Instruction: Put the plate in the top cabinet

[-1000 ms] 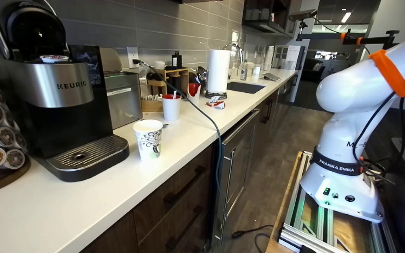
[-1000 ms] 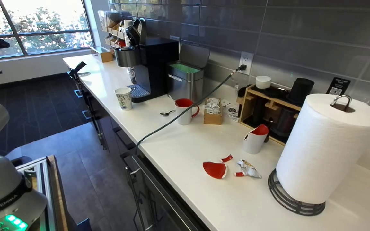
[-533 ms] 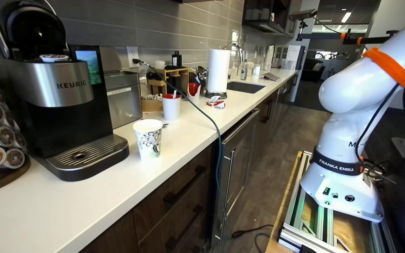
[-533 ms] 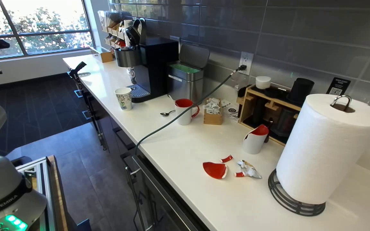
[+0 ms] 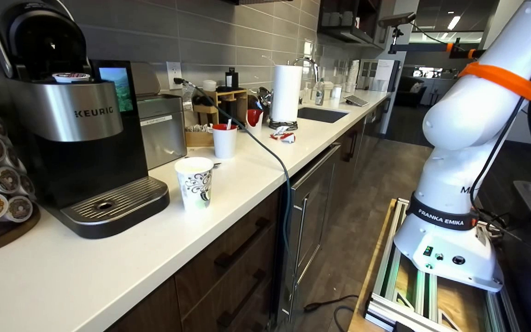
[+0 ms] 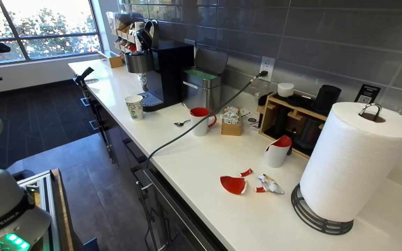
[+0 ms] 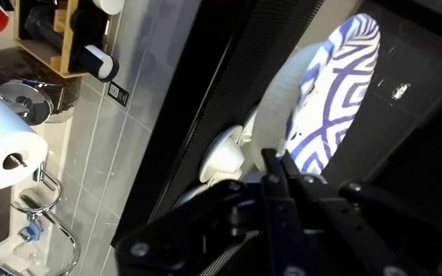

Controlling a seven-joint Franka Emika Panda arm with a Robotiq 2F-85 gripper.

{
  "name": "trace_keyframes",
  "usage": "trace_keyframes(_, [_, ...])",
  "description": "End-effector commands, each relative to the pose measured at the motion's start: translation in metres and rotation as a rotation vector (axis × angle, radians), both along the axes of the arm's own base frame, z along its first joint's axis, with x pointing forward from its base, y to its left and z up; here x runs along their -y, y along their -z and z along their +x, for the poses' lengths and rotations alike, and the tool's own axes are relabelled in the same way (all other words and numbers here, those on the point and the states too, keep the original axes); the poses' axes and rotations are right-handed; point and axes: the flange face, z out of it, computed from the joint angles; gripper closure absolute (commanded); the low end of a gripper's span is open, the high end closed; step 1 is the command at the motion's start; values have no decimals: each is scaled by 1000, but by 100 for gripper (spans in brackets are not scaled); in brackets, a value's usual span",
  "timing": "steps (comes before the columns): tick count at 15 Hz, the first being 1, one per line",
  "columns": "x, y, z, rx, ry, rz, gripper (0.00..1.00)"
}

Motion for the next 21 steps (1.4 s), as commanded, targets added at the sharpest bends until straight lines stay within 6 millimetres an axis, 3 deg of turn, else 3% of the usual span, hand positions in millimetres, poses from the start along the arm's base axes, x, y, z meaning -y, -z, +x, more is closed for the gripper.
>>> trace_keyframes(1, [2,-3,4,0,-1,1,97])
trace_keyframes(11, [-11,-17,49,-105,-7,-22,99])
trace_keyframes(17, [-18,-8,90,-205,-37,87,99])
trace_keyframes(21, [-17,4,118,-182,-15,179,99])
